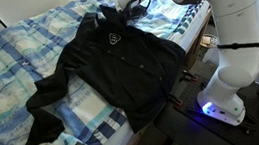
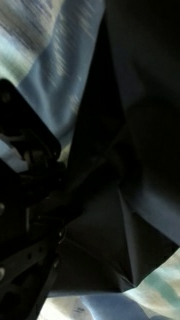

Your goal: Fold the coat

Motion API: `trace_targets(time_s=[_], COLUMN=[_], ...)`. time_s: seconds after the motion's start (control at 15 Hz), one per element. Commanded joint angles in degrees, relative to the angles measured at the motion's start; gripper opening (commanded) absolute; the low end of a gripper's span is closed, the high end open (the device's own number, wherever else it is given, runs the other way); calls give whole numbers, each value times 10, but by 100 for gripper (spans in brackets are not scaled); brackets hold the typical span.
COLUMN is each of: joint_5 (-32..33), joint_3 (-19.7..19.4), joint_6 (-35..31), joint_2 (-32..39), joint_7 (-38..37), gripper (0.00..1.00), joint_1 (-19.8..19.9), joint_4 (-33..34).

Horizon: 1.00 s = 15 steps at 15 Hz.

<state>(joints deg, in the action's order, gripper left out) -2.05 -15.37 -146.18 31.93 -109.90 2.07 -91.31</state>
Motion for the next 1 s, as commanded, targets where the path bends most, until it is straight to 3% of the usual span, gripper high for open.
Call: trace_targets(time_s=[0.0, 0.6, 0.93], joint_5=[32, 79, 75], joint_3=[-8, 10, 43], joint_6=[-4, -28, -16], joint_2=[-3, -67, -121], joint_7=[-34, -33, 0], gripper=[1, 0, 0], joint_1=[-36, -115, -114], joint_4=[10, 13, -12])
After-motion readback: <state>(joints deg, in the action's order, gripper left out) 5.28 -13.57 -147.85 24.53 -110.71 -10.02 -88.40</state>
